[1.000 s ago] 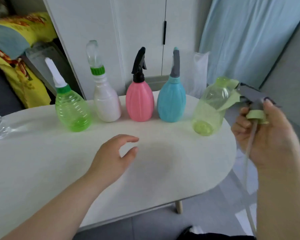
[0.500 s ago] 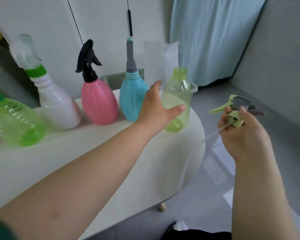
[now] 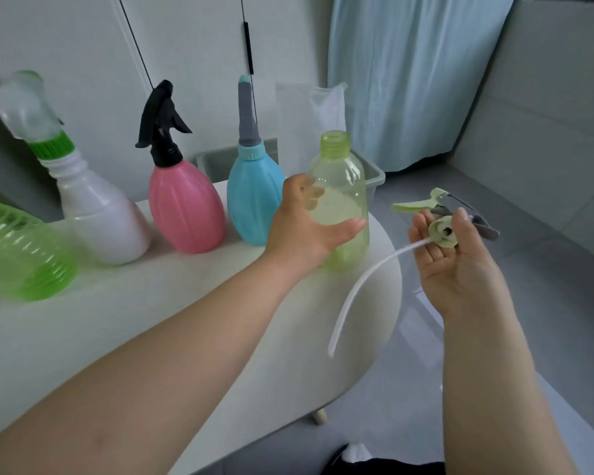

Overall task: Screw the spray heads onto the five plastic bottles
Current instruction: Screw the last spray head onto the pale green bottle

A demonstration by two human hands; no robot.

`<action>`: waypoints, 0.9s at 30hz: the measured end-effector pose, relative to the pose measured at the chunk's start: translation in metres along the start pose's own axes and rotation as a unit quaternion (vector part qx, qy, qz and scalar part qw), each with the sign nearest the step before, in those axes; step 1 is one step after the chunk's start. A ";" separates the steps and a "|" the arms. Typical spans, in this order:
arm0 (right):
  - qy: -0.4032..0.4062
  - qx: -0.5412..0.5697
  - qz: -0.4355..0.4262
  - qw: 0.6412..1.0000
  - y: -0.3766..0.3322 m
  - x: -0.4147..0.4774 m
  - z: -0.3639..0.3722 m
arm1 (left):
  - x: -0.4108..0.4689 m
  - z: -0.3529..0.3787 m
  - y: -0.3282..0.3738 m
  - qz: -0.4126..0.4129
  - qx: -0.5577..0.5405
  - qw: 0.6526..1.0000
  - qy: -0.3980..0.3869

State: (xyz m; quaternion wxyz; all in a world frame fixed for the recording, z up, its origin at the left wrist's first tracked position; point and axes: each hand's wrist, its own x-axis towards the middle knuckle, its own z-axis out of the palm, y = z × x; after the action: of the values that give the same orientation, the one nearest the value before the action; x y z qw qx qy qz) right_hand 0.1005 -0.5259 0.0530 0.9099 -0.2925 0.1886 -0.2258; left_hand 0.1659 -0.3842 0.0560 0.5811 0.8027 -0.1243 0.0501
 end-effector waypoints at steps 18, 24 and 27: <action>-0.151 -0.154 0.022 0.976 0.041 -0.082 0.062 | -0.138 -0.182 -0.026 -0.027 -0.036 0.997 0.066; -0.254 -0.116 -0.077 0.957 0.022 -0.111 0.119 | -0.154 -0.202 -0.048 -0.047 -0.026 0.995 0.085; -0.274 -0.105 -0.097 0.951 0.016 -0.125 0.142 | -0.157 -0.207 -0.053 -0.048 -0.015 0.996 0.076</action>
State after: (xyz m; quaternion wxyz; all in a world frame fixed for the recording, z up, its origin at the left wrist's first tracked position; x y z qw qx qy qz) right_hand 0.0692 -0.3857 0.1773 0.8643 -0.4543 -0.0745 -0.2027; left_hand 0.0410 -0.1511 0.0380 0.6023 0.7931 -0.0419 0.0809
